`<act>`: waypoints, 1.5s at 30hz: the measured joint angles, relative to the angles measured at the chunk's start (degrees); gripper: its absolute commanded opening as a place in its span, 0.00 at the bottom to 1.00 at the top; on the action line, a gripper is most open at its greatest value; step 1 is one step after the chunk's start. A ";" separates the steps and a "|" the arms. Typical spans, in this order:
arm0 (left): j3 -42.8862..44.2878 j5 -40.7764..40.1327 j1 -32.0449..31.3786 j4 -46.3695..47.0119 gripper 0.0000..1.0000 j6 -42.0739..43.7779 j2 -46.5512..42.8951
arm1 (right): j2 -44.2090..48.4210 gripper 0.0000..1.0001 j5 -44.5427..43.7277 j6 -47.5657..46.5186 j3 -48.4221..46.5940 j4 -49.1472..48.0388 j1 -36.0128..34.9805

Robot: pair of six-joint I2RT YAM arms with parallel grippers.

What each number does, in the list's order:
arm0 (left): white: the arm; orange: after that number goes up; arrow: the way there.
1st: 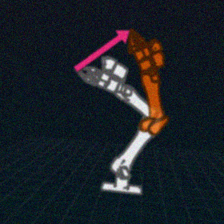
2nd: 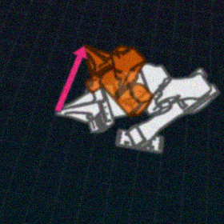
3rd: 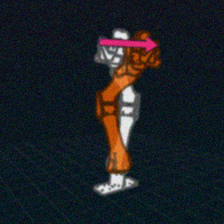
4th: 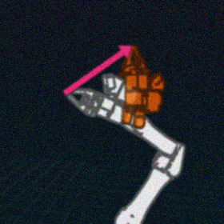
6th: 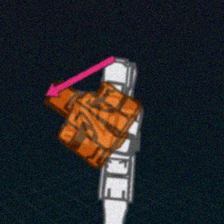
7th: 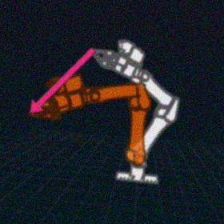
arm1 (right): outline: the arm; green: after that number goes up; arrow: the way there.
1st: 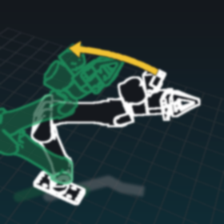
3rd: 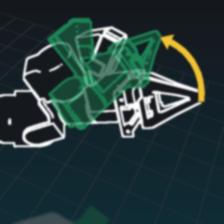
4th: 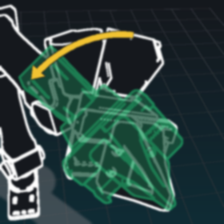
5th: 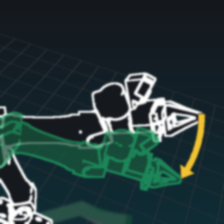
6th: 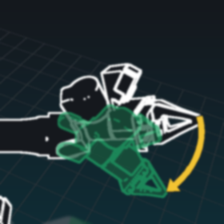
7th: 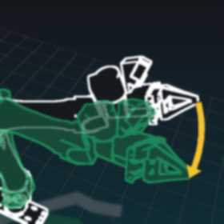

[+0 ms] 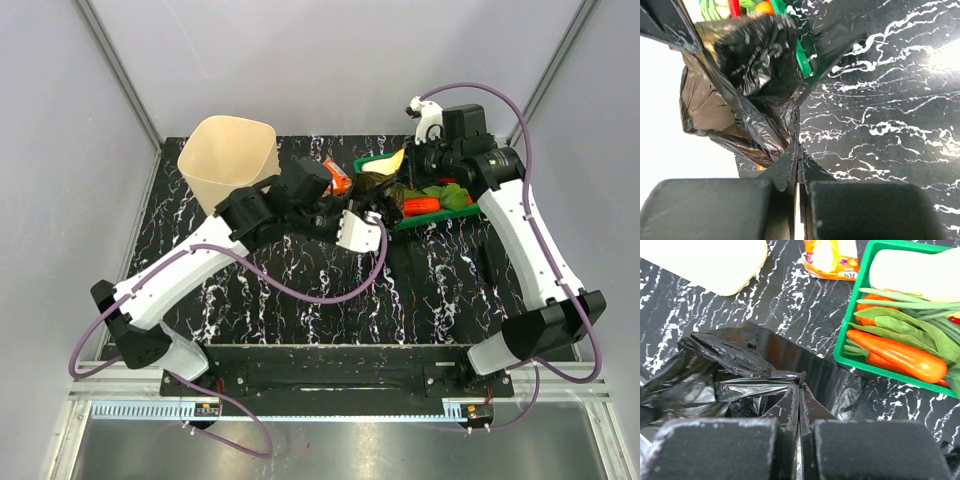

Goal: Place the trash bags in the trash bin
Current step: Unfold the trash bag at the center of the board.

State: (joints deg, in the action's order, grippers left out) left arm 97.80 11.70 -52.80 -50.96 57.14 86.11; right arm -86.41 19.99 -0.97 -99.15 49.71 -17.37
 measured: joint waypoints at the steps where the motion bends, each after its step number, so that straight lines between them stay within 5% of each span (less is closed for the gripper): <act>1: -0.26 -0.04 0.11 -0.92 0.00 0.13 -0.63 | 0.20 0.00 -0.48 -0.55 0.35 0.00 0.17; 34: -5.31 4.37 18.56 -9.81 0.00 9.73 -9.64 | 8.68 0.00 -19.26 -18.51 2.82 1.95 1.46; 38: -5.31 7.69 18.99 -8.70 0.34 7.06 -9.62 | 9.60 0.00 -17.09 -19.37 3.23 3.08 1.46; 42: -5.84 14.01 18.99 -2.03 0.64 -4.68 -9.44 | 10.38 0.00 -13.66 -18.32 3.98 3.37 1.46; 45: -7.74 18.21 18.47 5.75 0.74 -15.76 -9.11 | 10.45 0.00 -11.78 -16.55 3.98 3.34 1.46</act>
State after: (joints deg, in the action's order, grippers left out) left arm 90.06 29.91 -34.33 -45.21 41.39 76.99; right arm -75.96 8.21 -17.52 -95.18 53.06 -15.90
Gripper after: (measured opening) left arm 0.655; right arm 0.007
